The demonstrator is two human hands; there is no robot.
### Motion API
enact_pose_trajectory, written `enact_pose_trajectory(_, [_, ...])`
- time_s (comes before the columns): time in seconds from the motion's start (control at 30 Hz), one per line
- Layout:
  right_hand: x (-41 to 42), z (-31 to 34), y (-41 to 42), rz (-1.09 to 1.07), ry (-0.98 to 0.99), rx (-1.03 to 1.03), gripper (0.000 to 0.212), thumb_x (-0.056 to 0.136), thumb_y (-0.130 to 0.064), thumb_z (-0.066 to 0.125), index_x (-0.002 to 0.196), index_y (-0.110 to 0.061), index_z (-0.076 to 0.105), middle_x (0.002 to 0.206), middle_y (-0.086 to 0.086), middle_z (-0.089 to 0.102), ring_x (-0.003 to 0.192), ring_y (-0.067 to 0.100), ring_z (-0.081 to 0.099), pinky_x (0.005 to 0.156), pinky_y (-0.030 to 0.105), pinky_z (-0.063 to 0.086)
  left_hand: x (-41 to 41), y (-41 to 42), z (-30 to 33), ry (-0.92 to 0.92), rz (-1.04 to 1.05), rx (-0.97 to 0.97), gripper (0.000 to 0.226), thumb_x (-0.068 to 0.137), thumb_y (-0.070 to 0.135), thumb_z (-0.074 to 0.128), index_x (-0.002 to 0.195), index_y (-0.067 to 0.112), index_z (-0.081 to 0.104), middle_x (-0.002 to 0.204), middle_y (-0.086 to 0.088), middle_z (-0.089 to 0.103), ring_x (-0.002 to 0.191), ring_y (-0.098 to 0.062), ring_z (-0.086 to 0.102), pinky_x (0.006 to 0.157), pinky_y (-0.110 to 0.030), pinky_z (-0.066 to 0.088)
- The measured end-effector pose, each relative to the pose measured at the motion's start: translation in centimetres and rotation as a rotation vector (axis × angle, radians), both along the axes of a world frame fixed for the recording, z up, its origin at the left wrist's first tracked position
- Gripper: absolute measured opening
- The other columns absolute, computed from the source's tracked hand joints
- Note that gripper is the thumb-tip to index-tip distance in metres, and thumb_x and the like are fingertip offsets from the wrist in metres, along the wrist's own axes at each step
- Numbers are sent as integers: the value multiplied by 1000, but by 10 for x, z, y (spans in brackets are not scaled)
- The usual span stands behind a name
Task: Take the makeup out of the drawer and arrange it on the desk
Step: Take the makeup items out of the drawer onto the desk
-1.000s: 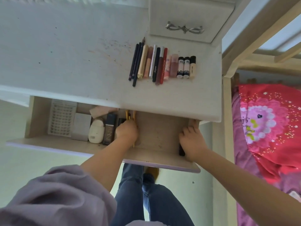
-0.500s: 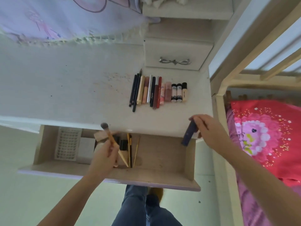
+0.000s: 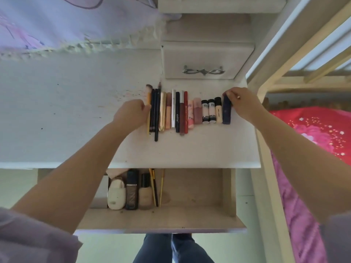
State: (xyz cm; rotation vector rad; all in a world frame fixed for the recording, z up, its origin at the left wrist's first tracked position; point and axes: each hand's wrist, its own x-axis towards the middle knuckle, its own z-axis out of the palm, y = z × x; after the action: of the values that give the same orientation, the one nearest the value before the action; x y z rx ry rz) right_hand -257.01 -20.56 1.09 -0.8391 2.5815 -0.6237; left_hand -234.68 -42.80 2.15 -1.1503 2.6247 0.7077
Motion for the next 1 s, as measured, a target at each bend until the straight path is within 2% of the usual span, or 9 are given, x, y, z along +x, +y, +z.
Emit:
enact_pose_trajectory(0.1, [22, 8, 6, -84, 50, -39, 30, 100, -24, 40, 122, -12, 56, 112, 9, 52, 91, 21, 54, 87, 28, 41, 8, 4, 2, -26, -22, -8, 36, 100, 35, 32, 80, 11, 50, 71, -4, 51, 70, -23, 53, 65, -32, 41])
enact_pose_trajectory(0.2, [85, 37, 16, -2, 135, -249, 22, 99, -14, 42, 112, -9, 60, 101, 3, 57, 81, 12, 53, 75, 14, 40, 37, 17, 10, 76, 7, 36, 33, 100, 34, 35, 88, 8, 53, 73, -6, 54, 69, -23, 52, 64, -31, 40])
enact_pose_trajectory(0.27, [149, 40, 24, 194, -62, -258, 17, 98, -13, 44, 104, -19, 58, 87, -14, 55, 71, 2, 51, 68, 9, 40, 72, 39, 11, 266, 74, 98, 27, 99, 27, 39, 88, 8, 55, 71, -6, 56, 61, -18, 51, 58, -25, 38])
enact_pose_trajectory(0.33, [213, 16, 32, 368, -324, -25, 15, 99, -21, 42, 101, -23, 56, 86, -13, 58, 75, 0, 54, 71, 12, 44, 112, 73, 2, 389, 155, 180, 18, 98, 22, 43, 88, 14, 55, 64, 0, 54, 54, -12, 49, 53, -23, 38])
enact_pose_trajectory(0.43, [272, -44, 30, 353, -518, 189, 16, 99, -27, 42, 96, -18, 55, 94, 6, 67, 83, 24, 62, 70, 31, 46, 158, 126, -35, 229, 248, 314, 13, 96, 21, 46, 101, 19, 58, 64, 5, 58, 54, -10, 55, 53, -28, 47])
enact_pose_trajectory(0.6, [281, -102, -10, 61, -575, 198, 21, 102, -27, 34, 97, -17, 51, 103, 12, 64, 84, 23, 59, 70, 24, 40, 145, 136, -87, -38, 269, 300, 22, 99, 22, 40, 115, 11, 51, 93, -10, 68, 82, -26, 65, 63, -30, 44])
enact_pose_trajectory(0.7, [279, -126, -20, 24, -512, 252, 23, 101, -32, 35, 106, -17, 51, 112, 10, 61, 97, 25, 60, 83, 29, 46, 120, 119, -103, -178, 184, 159, 23, 99, 20, 38, 111, 7, 52, 106, -12, 64, 95, -28, 63, 70, -32, 47])
enact_pose_trajectory(0.8, [276, -133, -15, 74, -391, 345, 24, 99, -20, 37, 118, -11, 49, 114, 14, 61, 102, 31, 61, 86, 37, 51, 109, 115, -112, -318, 49, 23, 21, 97, 12, 40, 106, 8, 58, 110, -9, 64, 101, -25, 63, 73, -31, 49])
enact_pose_trajectory(1.0, [259, -131, 25, 104, -240, 423, 28, 96, -14, 41, 122, -8, 50, 111, 15, 65, 102, 32, 63, 80, 37, 50, 105, 108, -131, -250, 165, 119, 21, 95, 15, 44, 97, 7, 63, 106, -12, 65, 100, -29, 62, 75, -35, 50])
